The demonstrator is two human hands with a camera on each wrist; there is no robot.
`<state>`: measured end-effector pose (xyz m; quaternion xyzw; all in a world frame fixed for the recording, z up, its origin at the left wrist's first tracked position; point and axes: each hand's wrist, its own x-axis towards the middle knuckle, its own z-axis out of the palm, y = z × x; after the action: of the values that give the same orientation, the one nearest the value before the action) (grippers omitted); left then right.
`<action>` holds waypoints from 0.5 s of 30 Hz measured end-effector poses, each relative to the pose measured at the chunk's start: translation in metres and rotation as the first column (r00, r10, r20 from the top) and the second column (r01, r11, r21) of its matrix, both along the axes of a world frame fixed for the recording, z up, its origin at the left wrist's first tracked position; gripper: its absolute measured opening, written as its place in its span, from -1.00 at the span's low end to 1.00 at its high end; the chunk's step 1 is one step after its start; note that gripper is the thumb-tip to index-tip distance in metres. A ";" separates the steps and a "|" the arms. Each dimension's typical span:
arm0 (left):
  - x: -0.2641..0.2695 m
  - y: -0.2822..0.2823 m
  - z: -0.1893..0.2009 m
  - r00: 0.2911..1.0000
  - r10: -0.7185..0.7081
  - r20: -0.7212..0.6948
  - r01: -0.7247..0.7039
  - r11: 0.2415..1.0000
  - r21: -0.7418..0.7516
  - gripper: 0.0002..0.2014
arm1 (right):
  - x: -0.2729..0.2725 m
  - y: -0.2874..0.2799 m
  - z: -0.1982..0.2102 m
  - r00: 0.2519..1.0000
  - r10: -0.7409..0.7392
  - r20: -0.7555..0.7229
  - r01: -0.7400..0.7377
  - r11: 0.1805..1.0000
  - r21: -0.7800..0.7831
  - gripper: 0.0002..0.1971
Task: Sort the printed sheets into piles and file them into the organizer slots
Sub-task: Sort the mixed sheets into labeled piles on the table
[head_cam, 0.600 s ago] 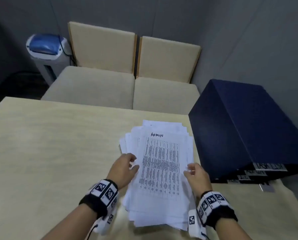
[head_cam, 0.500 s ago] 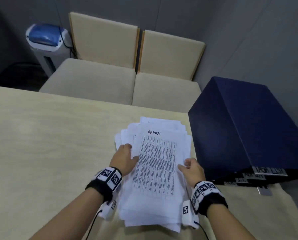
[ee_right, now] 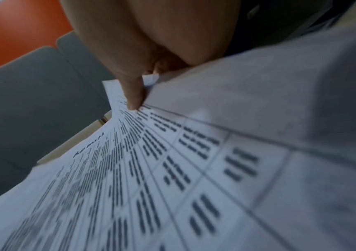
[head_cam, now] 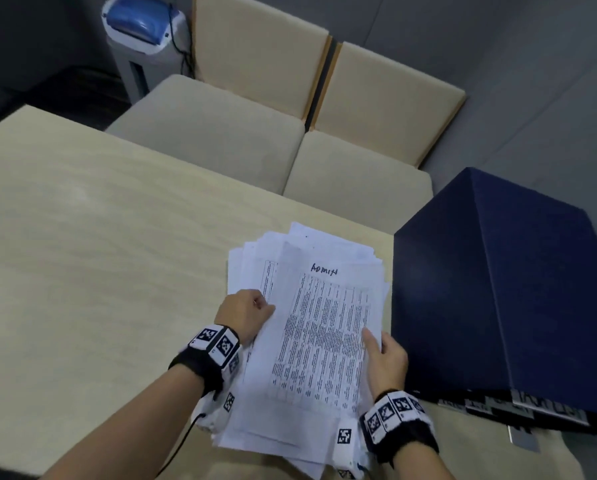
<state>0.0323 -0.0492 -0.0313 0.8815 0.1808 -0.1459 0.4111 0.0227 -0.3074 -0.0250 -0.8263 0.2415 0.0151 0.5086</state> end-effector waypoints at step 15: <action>0.003 0.020 0.009 0.979 -0.199 0.044 0.160 0.883 0.441 -0.69 | -0.020 -0.005 -0.003 0.982 -0.185 -0.031 0.186 0.950 0.252 -0.88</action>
<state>0.0353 -0.0294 -0.0223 0.9693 0.1083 -0.1005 0.1963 0.0029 -0.3125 -0.0275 -0.7279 0.3159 0.0009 0.6085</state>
